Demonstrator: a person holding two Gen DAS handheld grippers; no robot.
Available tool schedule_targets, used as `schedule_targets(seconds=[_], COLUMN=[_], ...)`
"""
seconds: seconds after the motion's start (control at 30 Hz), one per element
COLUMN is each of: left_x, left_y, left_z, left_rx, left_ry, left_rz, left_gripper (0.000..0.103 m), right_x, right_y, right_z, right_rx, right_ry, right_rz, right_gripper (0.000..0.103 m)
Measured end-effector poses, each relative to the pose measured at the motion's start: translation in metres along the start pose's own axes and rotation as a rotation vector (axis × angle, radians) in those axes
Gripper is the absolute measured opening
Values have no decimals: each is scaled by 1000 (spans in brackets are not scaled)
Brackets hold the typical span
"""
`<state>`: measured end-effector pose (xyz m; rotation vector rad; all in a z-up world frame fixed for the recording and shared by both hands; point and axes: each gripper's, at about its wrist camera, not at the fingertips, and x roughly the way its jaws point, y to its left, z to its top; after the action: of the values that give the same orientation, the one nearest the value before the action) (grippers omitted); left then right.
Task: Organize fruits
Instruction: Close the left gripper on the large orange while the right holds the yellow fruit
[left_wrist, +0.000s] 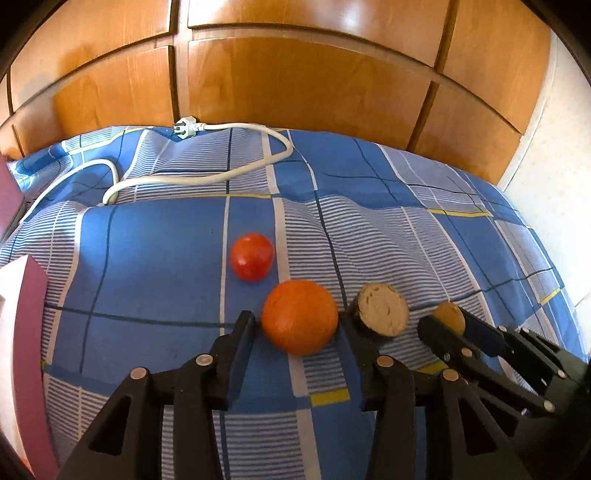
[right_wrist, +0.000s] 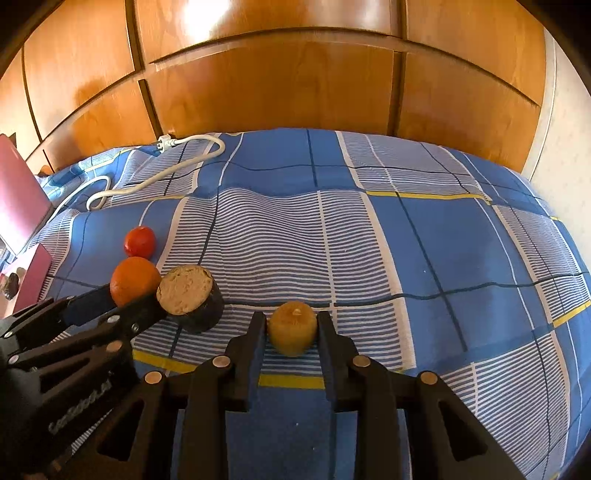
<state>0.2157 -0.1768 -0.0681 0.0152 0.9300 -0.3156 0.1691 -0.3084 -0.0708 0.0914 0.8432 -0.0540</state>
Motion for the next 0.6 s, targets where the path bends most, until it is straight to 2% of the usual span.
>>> schedule_targets(seconds=[0.1,0.6], left_x=[3,9], left_y=[3,3], left_z=[2,1], left_rx=[-27,-29], left_ry=[-8,-17], left_rz=[-8,15], left_gripper=[39,38], right_x=[0,0], right_y=[0,-2], right_z=[0,-1], right_rx=[2,20], right_ry=[-1,-5], right_rz=[2,25], right_gripper=[28,29])
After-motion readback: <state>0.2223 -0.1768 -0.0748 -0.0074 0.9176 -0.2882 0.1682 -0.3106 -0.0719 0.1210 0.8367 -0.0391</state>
